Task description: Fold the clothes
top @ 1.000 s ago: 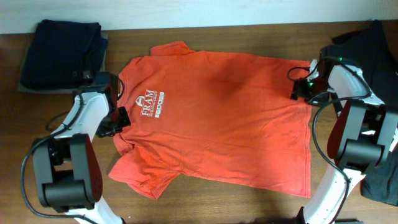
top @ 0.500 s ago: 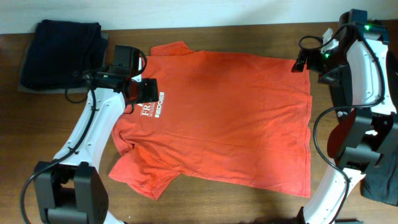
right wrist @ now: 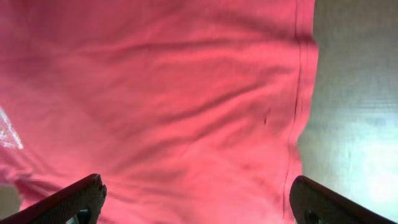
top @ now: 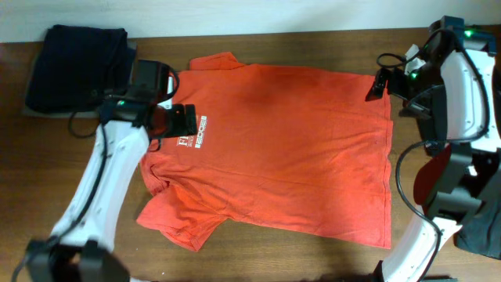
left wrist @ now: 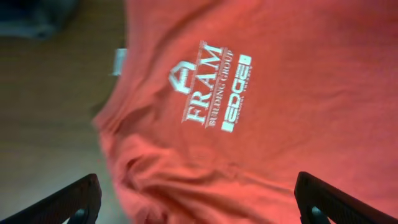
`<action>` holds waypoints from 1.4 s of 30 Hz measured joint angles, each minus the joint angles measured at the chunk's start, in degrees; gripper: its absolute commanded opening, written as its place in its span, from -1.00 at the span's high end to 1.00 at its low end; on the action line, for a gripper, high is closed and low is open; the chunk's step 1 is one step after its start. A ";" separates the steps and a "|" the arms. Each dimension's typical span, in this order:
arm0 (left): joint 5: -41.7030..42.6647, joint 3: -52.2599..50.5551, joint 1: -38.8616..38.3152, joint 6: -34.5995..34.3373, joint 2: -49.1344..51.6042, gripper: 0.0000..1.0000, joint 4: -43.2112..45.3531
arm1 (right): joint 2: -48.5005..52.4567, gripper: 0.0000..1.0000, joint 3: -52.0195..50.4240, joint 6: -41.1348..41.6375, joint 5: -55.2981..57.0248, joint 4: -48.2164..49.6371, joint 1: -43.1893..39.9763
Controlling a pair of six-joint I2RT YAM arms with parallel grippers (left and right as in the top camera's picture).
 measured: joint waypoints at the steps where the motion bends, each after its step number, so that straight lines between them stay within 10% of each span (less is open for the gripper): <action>1: -0.52 0.13 0.00 -1.01 -1.97 -0.98 -1.27 | -1.03 -0.98 0.00 0.02 0.00 -1.03 0.00; 21: 0.83 0.04 0.00 -18.18 -12.02 -0.97 -30.99 | -17.55 -0.98 -0.15 7.72 13.00 -11.04 11.02; 42: 9.64 -31.95 0.00 -16.87 -12.22 -0.79 -10.71 | -28.48 -0.98 -14.25 10.69 14.91 -10.95 16.96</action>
